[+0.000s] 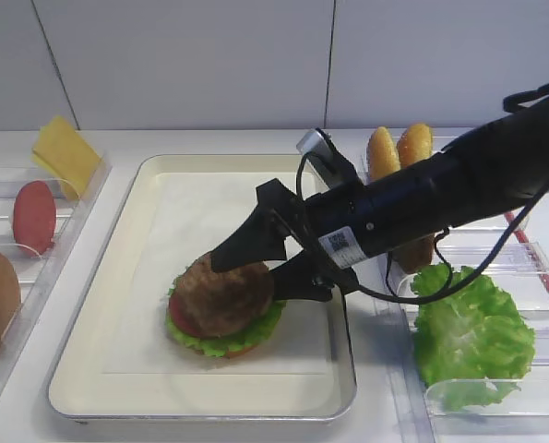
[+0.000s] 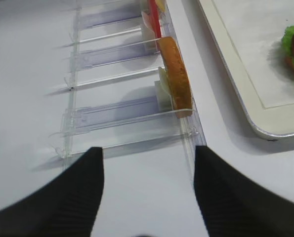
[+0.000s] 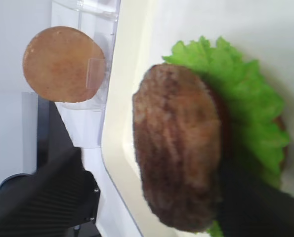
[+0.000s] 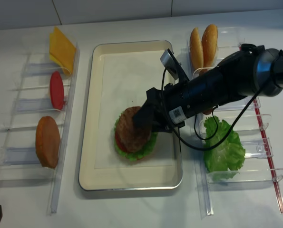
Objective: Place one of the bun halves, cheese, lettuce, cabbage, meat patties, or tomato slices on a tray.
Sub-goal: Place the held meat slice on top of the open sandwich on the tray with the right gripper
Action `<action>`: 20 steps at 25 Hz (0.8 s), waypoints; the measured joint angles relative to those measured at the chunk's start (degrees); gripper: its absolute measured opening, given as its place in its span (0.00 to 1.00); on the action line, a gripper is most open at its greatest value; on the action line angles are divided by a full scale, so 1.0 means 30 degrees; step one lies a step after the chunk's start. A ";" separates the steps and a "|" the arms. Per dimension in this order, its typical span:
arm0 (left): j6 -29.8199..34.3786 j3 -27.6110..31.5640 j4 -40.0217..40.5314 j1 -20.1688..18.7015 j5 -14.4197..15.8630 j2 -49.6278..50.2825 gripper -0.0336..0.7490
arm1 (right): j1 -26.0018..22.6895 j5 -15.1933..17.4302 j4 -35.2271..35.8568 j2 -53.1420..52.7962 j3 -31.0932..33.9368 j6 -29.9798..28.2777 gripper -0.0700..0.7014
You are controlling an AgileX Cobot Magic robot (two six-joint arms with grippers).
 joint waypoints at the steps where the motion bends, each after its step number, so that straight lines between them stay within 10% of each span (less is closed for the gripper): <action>1: 0.0000 0.0000 0.0000 0.0000 0.0000 0.0000 0.55 | 0.0000 0.0000 0.0035 0.0000 0.0000 0.0000 0.78; 13: 0.0000 0.0000 0.0000 0.0000 0.0000 0.0000 0.55 | 0.0000 0.0406 -0.0484 0.0000 -0.0244 0.0116 0.93; 20: 0.0000 0.0000 0.0000 0.0000 0.0000 0.0000 0.55 | 0.0009 0.0249 -0.5023 0.0031 -0.2223 0.3187 0.93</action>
